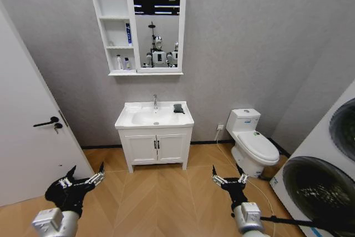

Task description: Move facial cleanser and shampoo from washbasin to cabinet, then wipe washbasin with towel.

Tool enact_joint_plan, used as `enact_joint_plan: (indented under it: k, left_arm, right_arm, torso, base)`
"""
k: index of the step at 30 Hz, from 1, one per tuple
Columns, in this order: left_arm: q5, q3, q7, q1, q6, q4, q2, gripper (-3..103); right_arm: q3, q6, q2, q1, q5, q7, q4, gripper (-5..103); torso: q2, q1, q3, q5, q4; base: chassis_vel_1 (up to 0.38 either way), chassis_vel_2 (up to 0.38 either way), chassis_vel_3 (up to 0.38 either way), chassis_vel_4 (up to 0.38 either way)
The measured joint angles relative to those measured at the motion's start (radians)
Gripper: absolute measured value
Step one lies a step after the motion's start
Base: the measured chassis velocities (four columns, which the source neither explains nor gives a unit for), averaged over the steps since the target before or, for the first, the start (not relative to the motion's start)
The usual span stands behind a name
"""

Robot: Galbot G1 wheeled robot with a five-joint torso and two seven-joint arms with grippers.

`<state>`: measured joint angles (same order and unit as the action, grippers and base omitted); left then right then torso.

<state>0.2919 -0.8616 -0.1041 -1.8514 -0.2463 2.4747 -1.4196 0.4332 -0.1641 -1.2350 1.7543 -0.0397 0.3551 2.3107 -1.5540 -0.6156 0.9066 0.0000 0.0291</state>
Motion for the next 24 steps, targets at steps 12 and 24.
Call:
enact_joint_plan:
  k: [12, 24]
  left_arm:
    - [0.0, 0.0, 0.0, 0.0, 0.0, 0.0, 0.0, 100]
    - [0.0, 0.0, 0.0, 0.0, 0.0, 0.0, 0.0, 100]
  right_arm:
    - [0.0, 0.0, 0.0, 0.0, 0.0, 0.001, 0.0, 100]
    - [0.0, 0.0, 0.0, 0.0, 0.0, 0.001, 0.0, 100]
  torso:
    - [0.0, 0.0, 0.0, -0.0005, 0.0]
    - [0.0, 0.0, 0.0, 0.0002, 0.0001]
  base:
    - [0.064, 0.056, -0.058, -0.066]
    - [0.008, 0.004, -0.001, -0.009]
